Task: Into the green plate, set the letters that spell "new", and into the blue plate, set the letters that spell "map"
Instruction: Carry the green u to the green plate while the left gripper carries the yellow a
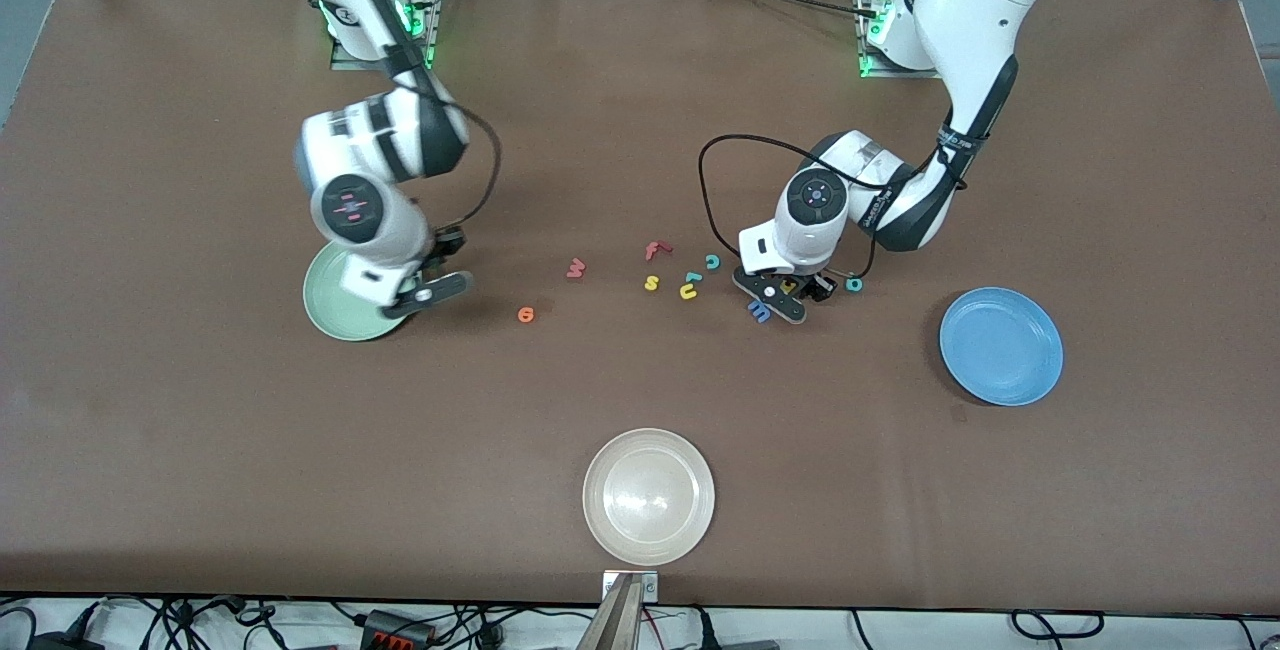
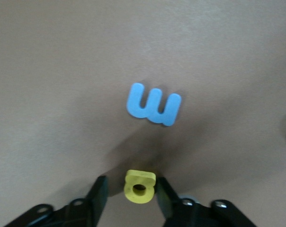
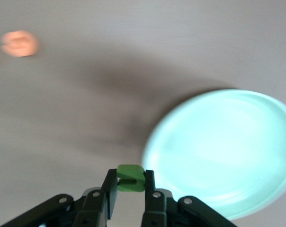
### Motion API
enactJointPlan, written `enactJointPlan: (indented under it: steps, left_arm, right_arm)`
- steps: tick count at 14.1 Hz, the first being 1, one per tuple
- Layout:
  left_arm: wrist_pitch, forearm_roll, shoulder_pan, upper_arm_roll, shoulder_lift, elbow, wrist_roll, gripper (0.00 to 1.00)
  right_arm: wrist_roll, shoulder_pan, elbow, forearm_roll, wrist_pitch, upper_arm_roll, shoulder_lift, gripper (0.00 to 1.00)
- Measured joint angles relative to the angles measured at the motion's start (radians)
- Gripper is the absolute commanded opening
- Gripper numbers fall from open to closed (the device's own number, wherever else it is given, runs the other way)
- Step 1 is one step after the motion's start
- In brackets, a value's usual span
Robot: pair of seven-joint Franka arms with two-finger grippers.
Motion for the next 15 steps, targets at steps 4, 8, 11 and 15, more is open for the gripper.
enactJointPlan:
  steps: [4, 8, 11, 15]
  left_arm:
    - [-0.001, 0.0, 0.004, 0.0, -0.007, 0.0, 0.001, 0.09]
    - [-0.034, 0.0, 0.017, 0.002, -0.025, 0.014, 0.002, 0.11]
    - [-0.239, 0.0, 0.063, 0.002, -0.088, 0.075, 0.021, 0.12]
    - [-0.452, 0.001, 0.161, 0.003, -0.15, 0.165, 0.134, 0.12]
  right_arm:
    - [-0.002, -0.108, 0.005, 0.0, 0.003, -0.008, 0.02, 0.07]
    - [0.007, -0.114, 0.008, 0.0, 0.03, -0.006, 0.078, 0.1]
    - [0.008, -0.121, 0.01, 0.001, 0.048, -0.006, 0.125, 0.97]
    - [0.011, -0.123, 0.065, 0.001, 0.072, -0.004, 0.138, 1.0]
